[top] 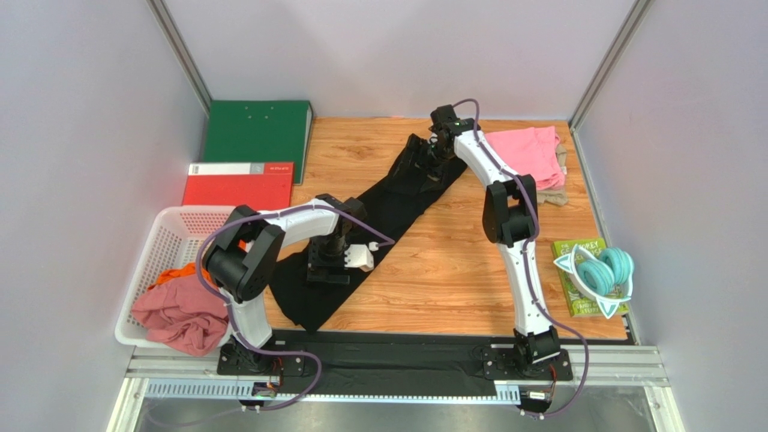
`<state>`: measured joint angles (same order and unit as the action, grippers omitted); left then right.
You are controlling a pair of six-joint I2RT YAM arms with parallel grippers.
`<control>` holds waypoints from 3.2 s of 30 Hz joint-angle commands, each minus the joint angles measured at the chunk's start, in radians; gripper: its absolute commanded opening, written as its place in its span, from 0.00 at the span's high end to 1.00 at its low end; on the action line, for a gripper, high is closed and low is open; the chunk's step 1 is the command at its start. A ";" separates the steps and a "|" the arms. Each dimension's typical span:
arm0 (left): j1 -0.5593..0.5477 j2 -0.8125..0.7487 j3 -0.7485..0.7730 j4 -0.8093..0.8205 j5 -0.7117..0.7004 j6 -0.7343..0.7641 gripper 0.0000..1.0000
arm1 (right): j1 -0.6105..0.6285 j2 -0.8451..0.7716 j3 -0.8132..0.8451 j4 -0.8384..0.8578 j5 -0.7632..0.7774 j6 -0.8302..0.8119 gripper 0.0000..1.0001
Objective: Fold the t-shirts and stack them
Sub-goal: Rotate the tshirt 80 degrees
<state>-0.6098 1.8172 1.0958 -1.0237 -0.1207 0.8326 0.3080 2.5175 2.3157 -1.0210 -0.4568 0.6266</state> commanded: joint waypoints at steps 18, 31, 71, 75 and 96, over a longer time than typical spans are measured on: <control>-0.218 0.108 0.206 -0.187 0.346 -0.040 0.02 | -0.152 0.175 0.182 -0.033 -0.080 0.058 0.00; -0.301 0.131 0.421 -0.200 0.588 -0.107 0.02 | -0.185 0.205 0.228 0.193 -0.289 0.144 0.00; 0.048 -0.437 0.032 -0.062 0.495 -0.254 0.01 | 0.551 -1.462 -1.756 0.485 0.225 0.595 0.00; 0.047 -0.378 0.045 -0.049 0.555 -0.299 0.02 | 0.661 -1.427 -1.851 0.735 0.218 0.697 0.00; 0.053 -0.308 -0.014 -0.042 0.492 -0.451 0.03 | 0.767 -1.099 -1.809 1.056 0.211 0.759 0.21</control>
<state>-0.5610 1.4986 1.0607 -1.0649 0.3828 0.4076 1.0676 1.4258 0.5167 -0.0578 -0.3019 1.3670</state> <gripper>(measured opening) 0.974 0.827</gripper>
